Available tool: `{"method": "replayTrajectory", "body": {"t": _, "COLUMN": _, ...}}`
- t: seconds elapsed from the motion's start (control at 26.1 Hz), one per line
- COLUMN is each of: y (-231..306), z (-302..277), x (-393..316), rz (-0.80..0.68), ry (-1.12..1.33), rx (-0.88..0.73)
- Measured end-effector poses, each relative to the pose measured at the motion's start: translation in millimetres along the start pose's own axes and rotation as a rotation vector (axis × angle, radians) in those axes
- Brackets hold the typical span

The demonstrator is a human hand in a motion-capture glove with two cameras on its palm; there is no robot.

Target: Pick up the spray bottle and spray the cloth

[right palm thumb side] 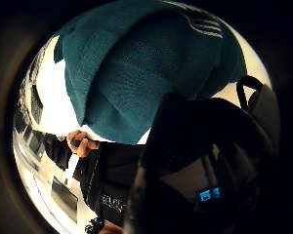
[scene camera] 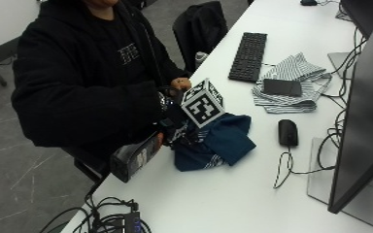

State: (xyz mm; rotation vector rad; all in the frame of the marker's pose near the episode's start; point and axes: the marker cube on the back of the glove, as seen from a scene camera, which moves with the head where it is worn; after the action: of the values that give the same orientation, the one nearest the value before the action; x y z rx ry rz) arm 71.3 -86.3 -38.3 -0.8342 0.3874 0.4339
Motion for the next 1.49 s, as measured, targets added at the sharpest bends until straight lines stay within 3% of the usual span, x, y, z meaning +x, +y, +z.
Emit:
{"method": "replayTrajectory", "body": {"t": 0.19, "y": 3, "z": -54, "x": -13, "rz": -0.056, "ry": -0.122, "rx": 0.142}}
{"method": "replayTrajectory", "body": {"t": 0.5, "y": 50, "z": -123, "x": -56, "rz": -0.347, "ry": -0.379, "rx": 0.444}}
{"method": "replayTrajectory", "body": {"t": 0.84, "y": 33, "z": -194, "x": -123, "rz": -0.655, "ry": -0.880, "rx": 0.696}}
{"method": "replayTrajectory", "body": {"t": 0.99, "y": 13, "z": -203, "x": -148, "rz": -0.689, "ry": -1.112, "rx": 0.845}}
{"method": "replayTrajectory", "body": {"t": 1.22, "y": -31, "z": -225, "x": -166, "rz": -0.588, "ry": -1.330, "rx": 1.108}}
{"method": "replayTrajectory", "body": {"t": 1.49, "y": -62, "z": -230, "x": -174, "rz": -0.587, "ry": -1.385, "rx": 1.112}}
